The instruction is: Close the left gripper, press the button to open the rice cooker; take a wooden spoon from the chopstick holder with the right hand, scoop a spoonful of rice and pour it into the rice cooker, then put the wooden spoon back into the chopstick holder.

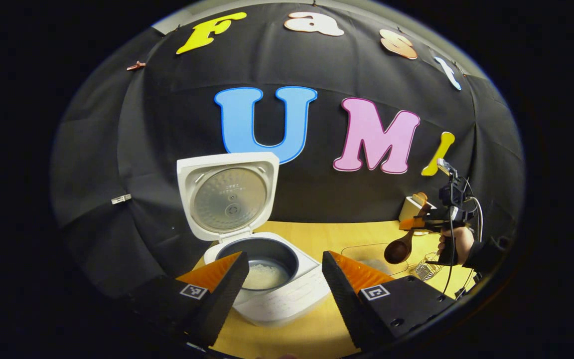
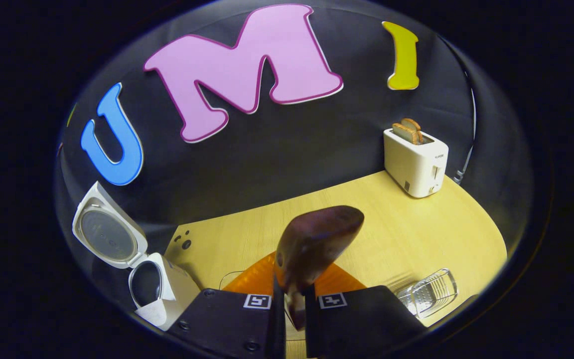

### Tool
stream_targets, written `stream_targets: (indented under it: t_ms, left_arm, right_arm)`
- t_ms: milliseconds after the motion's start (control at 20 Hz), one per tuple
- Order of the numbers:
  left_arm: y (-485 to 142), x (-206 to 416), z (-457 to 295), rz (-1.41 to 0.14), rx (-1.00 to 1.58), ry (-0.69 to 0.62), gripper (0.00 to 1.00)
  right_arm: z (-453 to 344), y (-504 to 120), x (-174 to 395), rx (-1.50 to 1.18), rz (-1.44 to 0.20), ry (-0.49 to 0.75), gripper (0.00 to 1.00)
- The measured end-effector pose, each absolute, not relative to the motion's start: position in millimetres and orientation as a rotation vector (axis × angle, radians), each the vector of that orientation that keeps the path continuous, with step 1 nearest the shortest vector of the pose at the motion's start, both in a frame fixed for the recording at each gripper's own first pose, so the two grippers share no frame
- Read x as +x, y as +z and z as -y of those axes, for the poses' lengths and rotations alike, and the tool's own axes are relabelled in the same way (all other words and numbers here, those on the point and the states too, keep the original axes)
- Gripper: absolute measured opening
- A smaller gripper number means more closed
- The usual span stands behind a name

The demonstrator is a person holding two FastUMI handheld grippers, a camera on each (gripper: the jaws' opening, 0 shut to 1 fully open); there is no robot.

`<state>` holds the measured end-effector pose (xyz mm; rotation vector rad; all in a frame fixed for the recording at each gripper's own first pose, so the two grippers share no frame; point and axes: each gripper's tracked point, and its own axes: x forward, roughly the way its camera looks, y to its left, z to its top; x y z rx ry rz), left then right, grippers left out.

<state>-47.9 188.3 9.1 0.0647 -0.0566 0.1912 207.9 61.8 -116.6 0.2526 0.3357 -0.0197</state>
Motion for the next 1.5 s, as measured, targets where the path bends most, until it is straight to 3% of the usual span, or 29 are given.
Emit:
stream_targets:
  t_ms: [500,550,600,900,1150,1200,1500]
  left_arm:
    - [-18.7,-52.2,-223.8,-0.006,-0.026,0.231,0.95]
    - [-19.2,-52.1,-225.8,-0.007,-0.03,0.232,0.92]
    - [-20.1,-52.2,-227.8,-0.006,-0.033,0.234,0.96]
    - [-23.1,-55.0,-237.4,0.004,-0.054,0.237,0.95]
    - [-24.2,-56.9,-237.0,0.007,-0.081,0.229,0.92]
    - [-24.2,-57.2,-236.9,0.007,-0.082,0.228,0.96]
    - [-34.2,-70.2,-244.3,-0.006,-0.084,0.251,0.95]
  right_arm:
    - [-95.3,-186.5,238.7,0.162,-0.395,-0.077,0.19]
    - [-99.8,-194.2,236.6,0.163,-0.413,-0.073,0.2]
    - [-105.4,-200.7,234.0,0.168,-0.424,-0.067,0.19]
    - [-124.6,-201.2,221.0,0.169,-0.415,-0.054,0.2]
    - [-152.2,-207.4,203.6,0.284,-0.465,-0.007,0.2]
    - [-156.6,-207.6,202.0,0.317,-0.476,0.003,0.2]
    - [-166.9,-210.8,201.4,0.462,-0.535,0.016,0.2]
